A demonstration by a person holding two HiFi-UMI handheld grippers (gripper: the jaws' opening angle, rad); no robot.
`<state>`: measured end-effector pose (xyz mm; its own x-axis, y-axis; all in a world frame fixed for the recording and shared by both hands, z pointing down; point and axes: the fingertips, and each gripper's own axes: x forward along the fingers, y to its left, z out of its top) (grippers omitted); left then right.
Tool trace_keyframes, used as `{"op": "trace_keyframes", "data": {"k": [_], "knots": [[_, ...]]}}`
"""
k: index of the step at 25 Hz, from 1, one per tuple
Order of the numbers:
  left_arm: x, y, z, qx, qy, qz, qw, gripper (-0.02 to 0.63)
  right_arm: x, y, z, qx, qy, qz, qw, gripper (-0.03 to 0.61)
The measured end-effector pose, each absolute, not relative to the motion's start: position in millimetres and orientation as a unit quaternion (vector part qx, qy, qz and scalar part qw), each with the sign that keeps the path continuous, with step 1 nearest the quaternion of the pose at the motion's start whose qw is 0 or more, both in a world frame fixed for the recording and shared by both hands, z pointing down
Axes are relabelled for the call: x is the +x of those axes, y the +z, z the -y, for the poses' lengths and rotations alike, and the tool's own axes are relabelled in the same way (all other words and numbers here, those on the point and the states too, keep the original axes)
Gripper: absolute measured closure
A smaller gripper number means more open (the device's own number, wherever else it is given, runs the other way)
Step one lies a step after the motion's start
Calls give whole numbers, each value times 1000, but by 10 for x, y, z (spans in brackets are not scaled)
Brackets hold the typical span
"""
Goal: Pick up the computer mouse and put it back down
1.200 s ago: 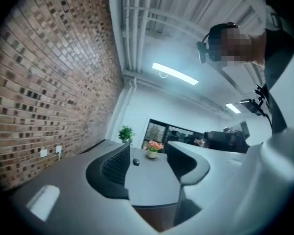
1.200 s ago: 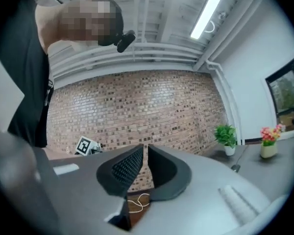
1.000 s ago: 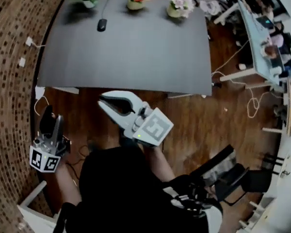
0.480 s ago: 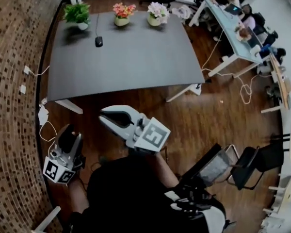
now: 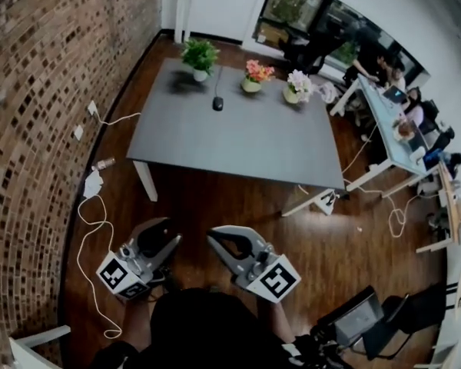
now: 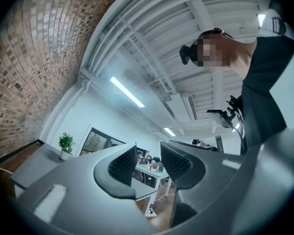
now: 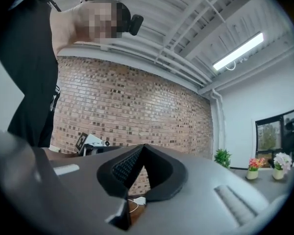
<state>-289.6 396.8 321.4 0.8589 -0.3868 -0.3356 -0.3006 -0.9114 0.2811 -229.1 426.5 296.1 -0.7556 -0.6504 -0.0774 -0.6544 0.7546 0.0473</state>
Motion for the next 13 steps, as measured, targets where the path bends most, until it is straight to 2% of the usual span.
{"op": "trace_keyframes", "data": {"k": [7,13], "knots": [[-2501,3390,-4370,960,-167,186,127,465,-1787,3190,-4726,-348,6,-935,61,578],[-1594,3593,-4874,968,-136,164,130,465,-846,3495,-4950,-372,-33,-924,76,578]]}}
